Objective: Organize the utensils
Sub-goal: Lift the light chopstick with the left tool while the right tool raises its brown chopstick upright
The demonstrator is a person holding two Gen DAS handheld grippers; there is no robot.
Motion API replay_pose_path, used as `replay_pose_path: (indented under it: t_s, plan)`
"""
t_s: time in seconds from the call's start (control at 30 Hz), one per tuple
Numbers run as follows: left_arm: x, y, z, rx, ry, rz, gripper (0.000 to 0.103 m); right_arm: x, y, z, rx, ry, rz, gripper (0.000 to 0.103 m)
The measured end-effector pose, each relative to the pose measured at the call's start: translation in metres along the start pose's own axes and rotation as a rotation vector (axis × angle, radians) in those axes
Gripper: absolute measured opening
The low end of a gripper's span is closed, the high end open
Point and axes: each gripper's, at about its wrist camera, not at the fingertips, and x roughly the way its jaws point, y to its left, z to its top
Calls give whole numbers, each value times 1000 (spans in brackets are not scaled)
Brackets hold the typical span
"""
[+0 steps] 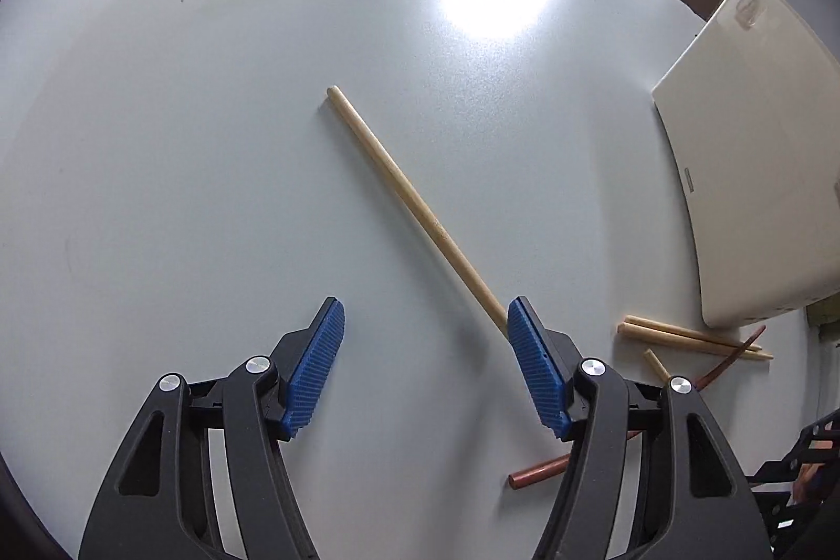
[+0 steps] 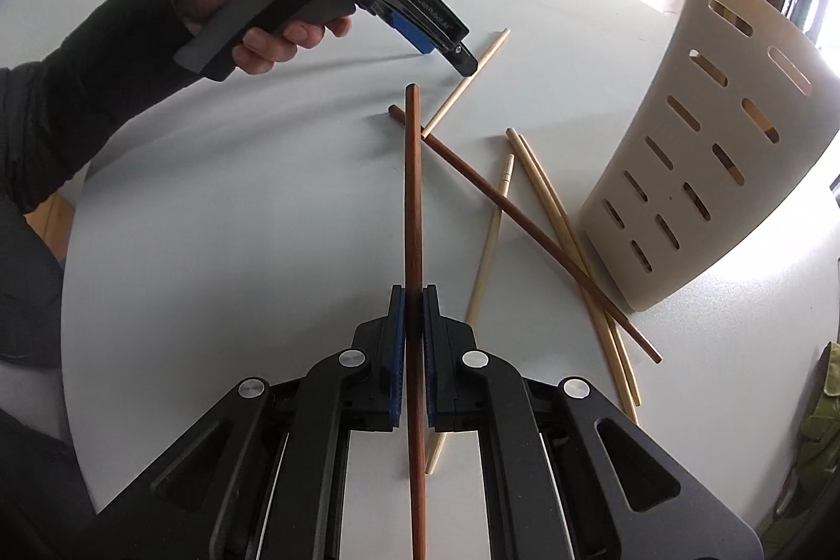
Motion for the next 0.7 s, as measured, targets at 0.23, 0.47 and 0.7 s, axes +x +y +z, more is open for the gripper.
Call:
replay_pose_path:
  t_s: [0.23,0.47,0.7]
  plan:
    - [6,-36,5,54,15,174,54,-6,23,-21,51,-53,-8,7]
    - [2,-47,6,58,45,160,6,-37,27,-27,89,-125,-21,7]
    - [-18,-47,-4,26,4,64,6,-65,17,-26,144,-238,-49,7]
